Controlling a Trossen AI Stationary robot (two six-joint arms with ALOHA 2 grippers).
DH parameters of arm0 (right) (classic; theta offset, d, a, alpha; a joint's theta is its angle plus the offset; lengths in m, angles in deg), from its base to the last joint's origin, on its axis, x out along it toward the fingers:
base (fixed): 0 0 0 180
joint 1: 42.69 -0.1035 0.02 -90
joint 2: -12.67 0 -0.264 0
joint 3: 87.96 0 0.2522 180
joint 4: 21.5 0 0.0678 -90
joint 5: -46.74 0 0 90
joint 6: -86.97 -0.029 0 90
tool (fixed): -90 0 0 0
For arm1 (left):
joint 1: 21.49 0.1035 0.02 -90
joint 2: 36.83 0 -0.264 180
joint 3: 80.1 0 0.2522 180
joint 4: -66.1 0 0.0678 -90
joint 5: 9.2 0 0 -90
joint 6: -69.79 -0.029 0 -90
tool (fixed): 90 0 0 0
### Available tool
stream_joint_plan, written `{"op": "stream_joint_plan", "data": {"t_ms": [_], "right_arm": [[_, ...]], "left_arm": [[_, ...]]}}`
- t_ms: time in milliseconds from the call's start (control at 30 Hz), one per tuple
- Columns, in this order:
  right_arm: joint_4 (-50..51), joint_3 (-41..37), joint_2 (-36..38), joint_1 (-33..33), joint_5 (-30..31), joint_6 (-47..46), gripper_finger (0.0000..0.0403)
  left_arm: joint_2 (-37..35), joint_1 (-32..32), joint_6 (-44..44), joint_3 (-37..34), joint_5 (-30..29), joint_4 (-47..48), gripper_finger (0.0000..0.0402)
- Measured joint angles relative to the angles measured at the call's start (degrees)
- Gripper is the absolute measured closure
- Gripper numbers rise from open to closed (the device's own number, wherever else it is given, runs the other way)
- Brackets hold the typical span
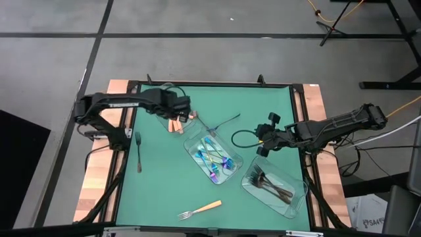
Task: Sort silverware by color (type)
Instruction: Put black fork into the bottom transparent bin
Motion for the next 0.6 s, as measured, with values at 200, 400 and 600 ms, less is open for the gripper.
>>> {"op": "stream_joint_plan", "data": {"t_ms": [200, 400, 600], "right_arm": [[0.03, 0.0, 0.0, 0.01, -0.52, 0.0, 0.0346], [0.1, 0.0, 0.0, 0.0, -0.51, 0.0, 0.0346], [0.1, 0.0, 0.0, 0.01, -0.52, -0.02, 0.0346]], "left_arm": [[-3.59, -7.03, 3.98, 0.0, 1.5, 6.49, 0.0305], [-3.64, -15.73, 9.06, -0.09, 4.27, 12.92, 0.0305], [-3.64, -22.96, 15.35, -4.8, 9.18, 13.3, 0.0305]]}}
